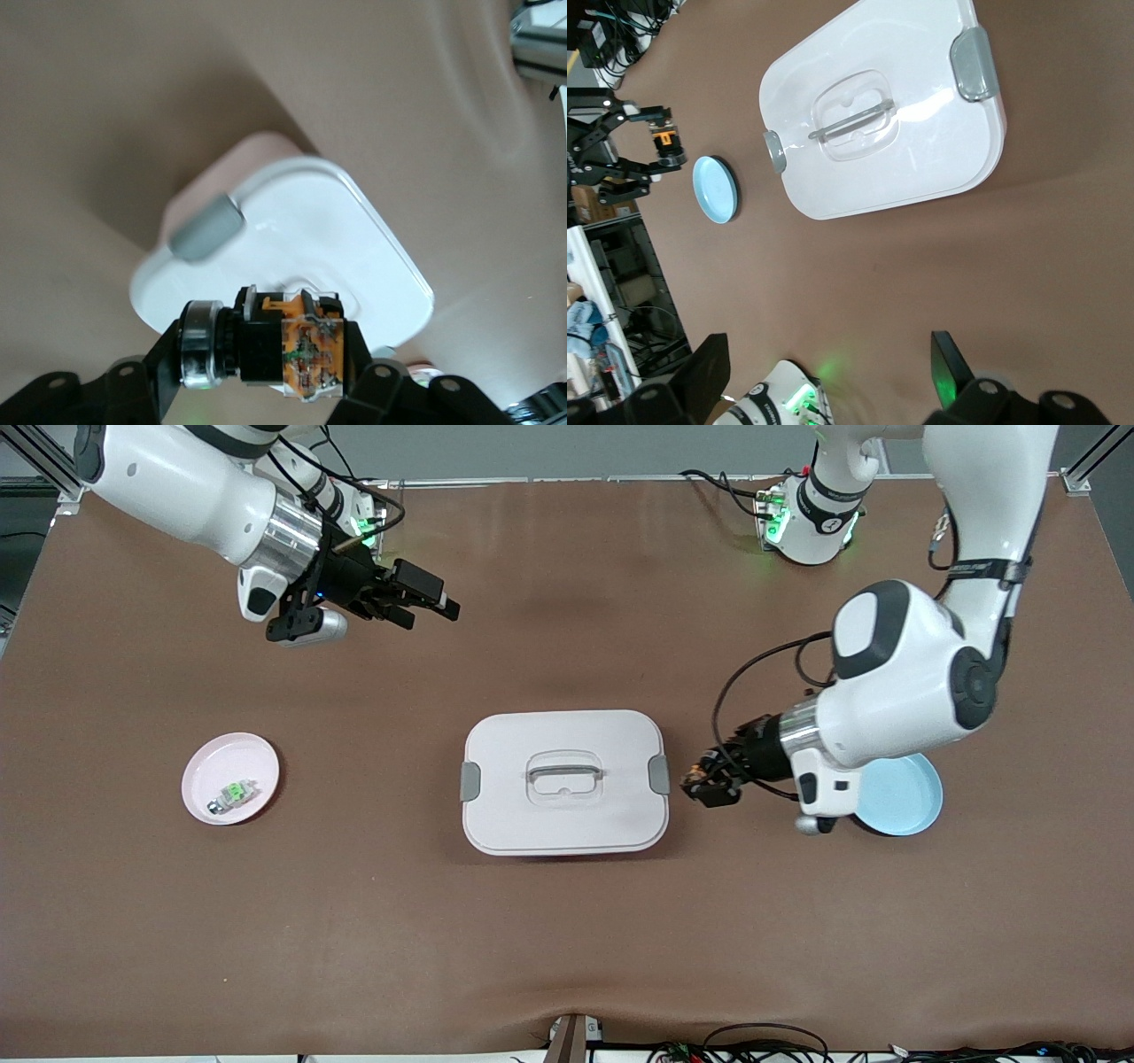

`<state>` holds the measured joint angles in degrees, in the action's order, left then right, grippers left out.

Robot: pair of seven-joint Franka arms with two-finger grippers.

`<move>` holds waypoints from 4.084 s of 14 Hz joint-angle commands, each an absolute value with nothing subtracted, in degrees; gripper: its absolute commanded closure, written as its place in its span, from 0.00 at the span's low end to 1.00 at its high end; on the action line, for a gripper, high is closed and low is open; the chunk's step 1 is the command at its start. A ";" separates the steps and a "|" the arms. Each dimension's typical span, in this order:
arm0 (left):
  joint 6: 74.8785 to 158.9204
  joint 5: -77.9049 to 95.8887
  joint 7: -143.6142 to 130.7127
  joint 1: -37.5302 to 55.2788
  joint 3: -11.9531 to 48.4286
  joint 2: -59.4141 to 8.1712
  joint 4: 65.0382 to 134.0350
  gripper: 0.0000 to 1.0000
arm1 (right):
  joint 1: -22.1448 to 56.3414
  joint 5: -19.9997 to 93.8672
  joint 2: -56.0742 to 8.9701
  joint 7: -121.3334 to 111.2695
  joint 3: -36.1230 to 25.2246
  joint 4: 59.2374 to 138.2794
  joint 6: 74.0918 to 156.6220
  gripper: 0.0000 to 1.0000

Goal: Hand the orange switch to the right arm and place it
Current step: 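Lift the switch with the left gripper while the right gripper approaches, then carry the switch over the box toward the right gripper, then close the right gripper on the switch held by the left gripper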

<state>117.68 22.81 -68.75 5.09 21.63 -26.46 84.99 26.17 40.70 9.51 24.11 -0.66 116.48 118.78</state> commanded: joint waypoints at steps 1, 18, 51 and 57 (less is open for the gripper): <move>116.01 26.70 -77.05 7.55 21.53 -29.97 79.11 1.00 | 26.71 45.86 12.56 23.47 -0.18 121.19 123.46 0.00; 117.68 28.48 -92.81 20.74 21.27 -30.59 79.10 1.00 | 34.89 51.68 -7.28 22.06 -0.44 111.63 140.71 0.00; 121.38 28.39 -92.20 21.89 20.83 -31.82 79.01 0.35 | 38.06 54.14 -13.36 21.45 -0.35 108.19 145.99 1.00; 120.59 22.69 -91.85 20.92 20.48 -30.42 79.01 0.00 | 37.88 54.14 -13.36 21.45 -0.35 108.28 145.37 1.00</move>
